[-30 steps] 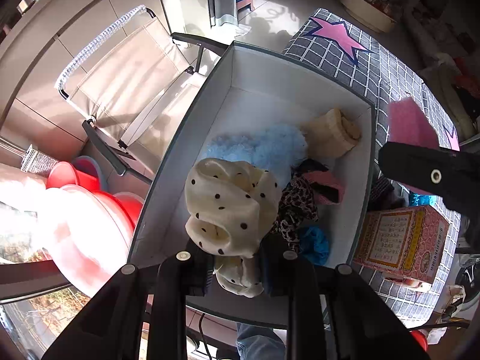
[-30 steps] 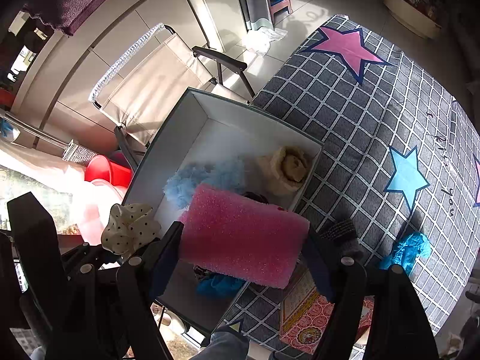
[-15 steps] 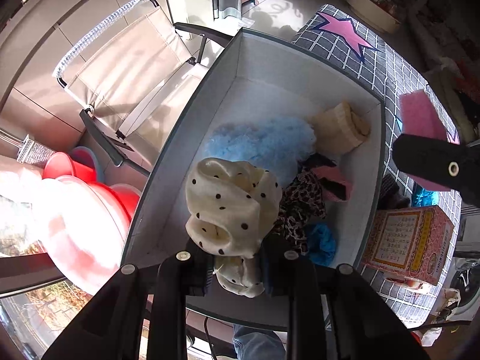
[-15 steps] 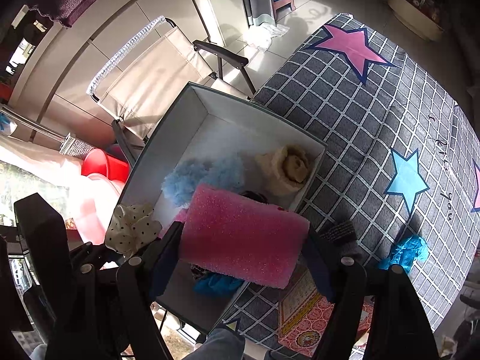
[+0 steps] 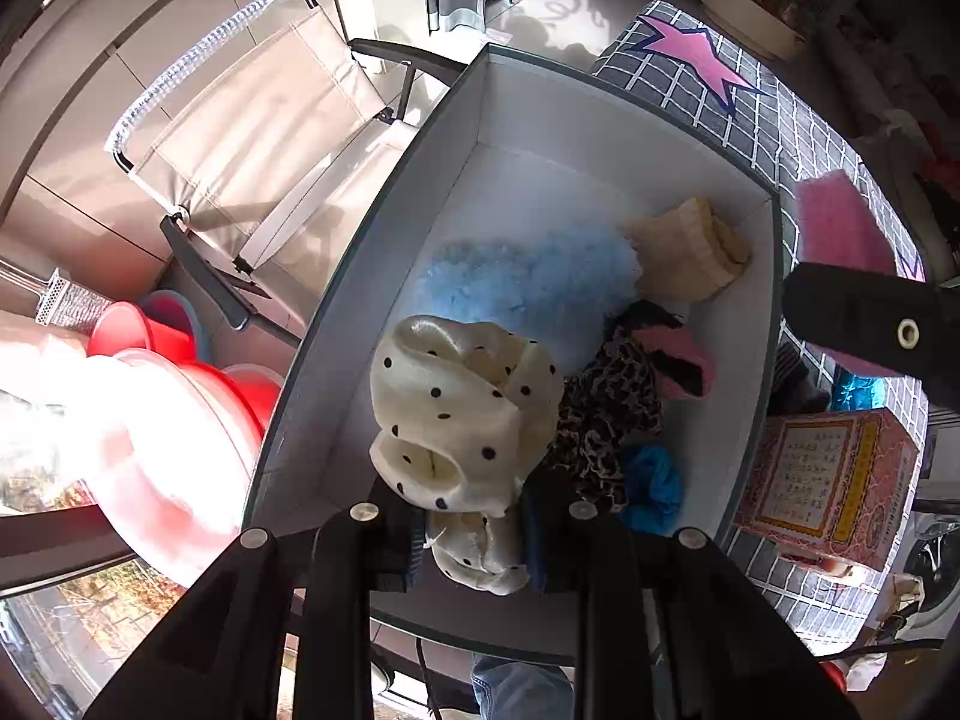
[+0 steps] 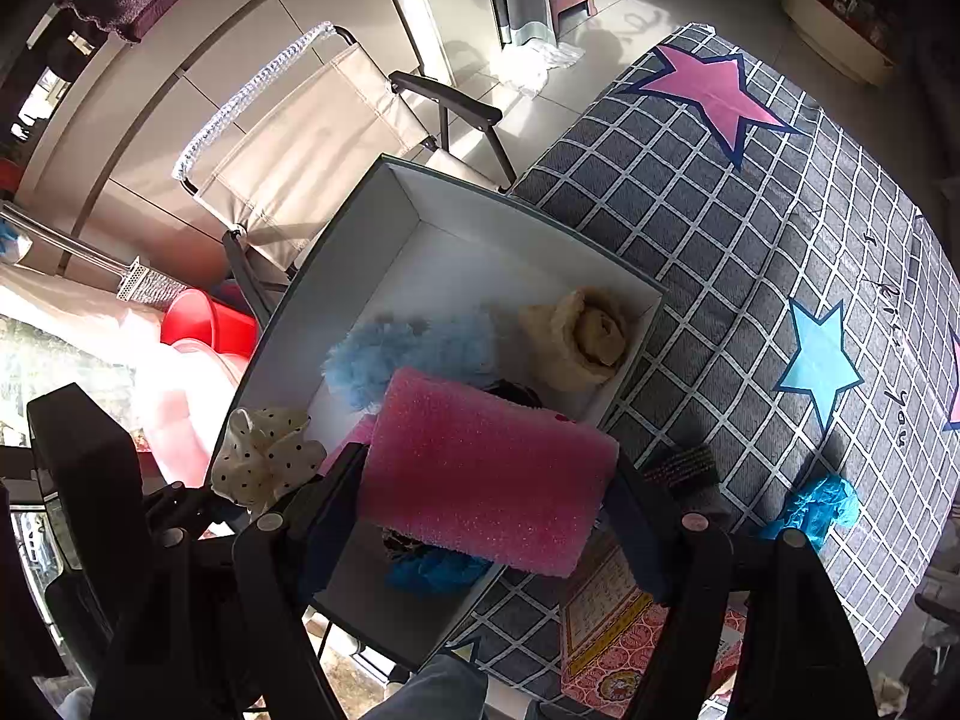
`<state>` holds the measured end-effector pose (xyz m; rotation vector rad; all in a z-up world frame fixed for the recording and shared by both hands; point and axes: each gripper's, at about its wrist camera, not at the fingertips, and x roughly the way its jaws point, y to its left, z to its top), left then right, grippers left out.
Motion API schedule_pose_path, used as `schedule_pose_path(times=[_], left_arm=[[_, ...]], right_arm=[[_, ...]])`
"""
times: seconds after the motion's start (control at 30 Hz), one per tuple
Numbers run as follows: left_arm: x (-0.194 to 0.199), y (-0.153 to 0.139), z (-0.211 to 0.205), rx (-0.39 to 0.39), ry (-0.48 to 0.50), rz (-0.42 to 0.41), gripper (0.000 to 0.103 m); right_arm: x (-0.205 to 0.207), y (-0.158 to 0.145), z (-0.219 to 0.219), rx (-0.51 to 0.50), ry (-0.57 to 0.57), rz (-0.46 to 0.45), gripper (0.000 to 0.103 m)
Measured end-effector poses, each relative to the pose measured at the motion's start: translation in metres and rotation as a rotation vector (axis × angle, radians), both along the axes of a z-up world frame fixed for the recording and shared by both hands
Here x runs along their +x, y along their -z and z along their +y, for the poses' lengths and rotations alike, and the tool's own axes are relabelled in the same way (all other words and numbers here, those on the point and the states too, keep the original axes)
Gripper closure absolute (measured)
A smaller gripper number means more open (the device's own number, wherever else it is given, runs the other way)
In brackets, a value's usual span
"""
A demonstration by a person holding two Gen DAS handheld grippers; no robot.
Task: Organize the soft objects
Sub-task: 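Lower the scrunchie with the left tool while the right tool lowers the pink sponge into the box, then open both tools to release the scrunchie and sponge into the box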
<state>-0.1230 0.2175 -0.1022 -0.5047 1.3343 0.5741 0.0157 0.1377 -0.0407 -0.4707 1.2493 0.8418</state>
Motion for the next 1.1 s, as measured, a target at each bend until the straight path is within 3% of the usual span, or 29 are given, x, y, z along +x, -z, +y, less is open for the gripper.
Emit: schedule_pose_path(times=[0.43, 0.6, 0.77, 0.83, 0.87, 0.9, 0.93, 0.97, 1.1], left_arm=[[0.003, 0.002, -0.001, 0.007, 0.003, 0.009, 0.074], [0.003, 0.002, -0.001, 0.006, 0.01, 0.005, 0.069], [0.002, 0.003, 0.001, 0.011, -0.002, 0.017, 0.025], [0.002, 0.005, 0.002, -0.016, -0.006, 0.018, 0.024], [0.002, 0.006, 0.002, -0.011, -0.005, 0.02, 0.022], [0.002, 0.006, 0.001, 0.009, -0.005, 0.028, 0.02], [0.001, 0.006, 0.001, 0.032, -0.009, 0.039, 0.014], [0.0, 0.006, 0.001, 0.045, -0.015, 0.048, 0.007], [-0.002, 0.01, 0.005, 0.016, -0.039, 0.061, 0.006]], right_arm=[[0.004, 0.002, 0.003, -0.009, -0.002, 0.003, 0.026], [0.005, 0.004, 0.005, -0.009, -0.005, 0.011, 0.026], [0.005, 0.005, 0.007, -0.001, -0.012, 0.029, 0.025], [0.006, 0.005, 0.006, 0.004, -0.009, 0.029, 0.024], [0.007, 0.005, 0.006, 0.005, -0.005, 0.027, 0.018], [0.008, 0.004, 0.005, 0.007, 0.0, 0.026, 0.004], [0.009, 0.004, 0.004, 0.013, 0.005, 0.029, 0.0], [0.01, 0.003, 0.003, 0.02, 0.01, 0.03, 0.0], [0.013, 0.0, -0.002, 0.028, 0.022, 0.016, 0.0]])
